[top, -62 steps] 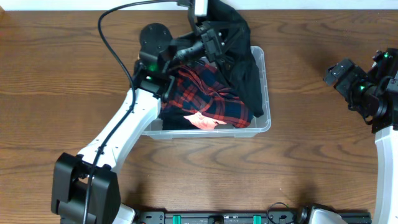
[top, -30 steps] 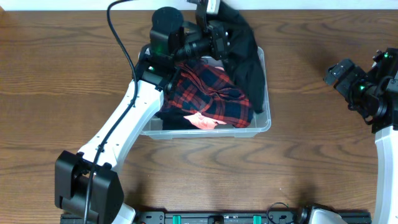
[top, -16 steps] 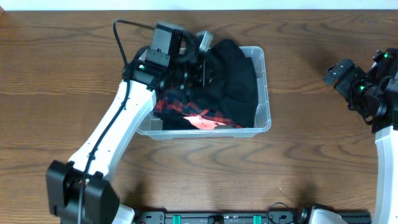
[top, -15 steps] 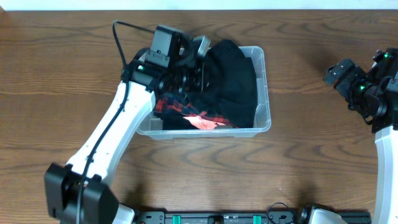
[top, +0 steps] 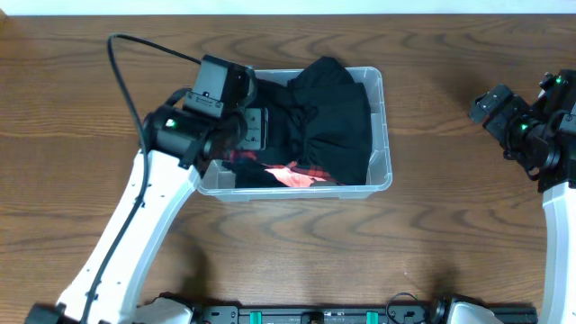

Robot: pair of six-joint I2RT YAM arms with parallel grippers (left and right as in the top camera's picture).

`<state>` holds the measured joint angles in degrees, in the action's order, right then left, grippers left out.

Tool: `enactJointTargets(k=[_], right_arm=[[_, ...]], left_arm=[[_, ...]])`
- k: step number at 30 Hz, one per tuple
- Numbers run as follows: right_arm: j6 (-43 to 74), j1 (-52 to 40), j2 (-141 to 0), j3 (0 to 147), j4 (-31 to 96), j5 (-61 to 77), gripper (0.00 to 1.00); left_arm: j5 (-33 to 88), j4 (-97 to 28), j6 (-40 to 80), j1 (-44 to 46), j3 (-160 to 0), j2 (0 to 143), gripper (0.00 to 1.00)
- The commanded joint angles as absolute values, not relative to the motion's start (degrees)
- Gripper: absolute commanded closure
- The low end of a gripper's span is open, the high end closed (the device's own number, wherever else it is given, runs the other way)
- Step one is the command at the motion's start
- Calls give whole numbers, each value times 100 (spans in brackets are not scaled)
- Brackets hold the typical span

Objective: Pack container
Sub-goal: 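Lower the black garment into the bin and release with the left gripper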

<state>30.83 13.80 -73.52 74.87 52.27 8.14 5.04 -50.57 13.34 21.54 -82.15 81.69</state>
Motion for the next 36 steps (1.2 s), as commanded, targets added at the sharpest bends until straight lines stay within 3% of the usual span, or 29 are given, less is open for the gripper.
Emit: enactJointTargets(k=[1,7,13,18,27,36], right_arm=[[3124,1428,-7363,7494,5229,790,1],[3122,1428,-7363,7494,5229,790,1],[3124,1428,-7363,7494,5229,790,1],[3122,1428,-7363,7494,5229,790,1],[3122,1428,-7363,7494,5229,790,1],[3122,1428,-7363,7494,5229,790,1]], left_arm=[[191,-4698,1269,2128,-8350,7629,34],[644,-3870,1177,2209,-8350,7603,39],[722,-4034,-113,2547,-8348,8586,72],[692,-4742,-228,2622,-8346,9697,88],[-123,-4974,156,2606,-8165,10761,89],[-141,-5004,373,2777,-9054,9679,83]])
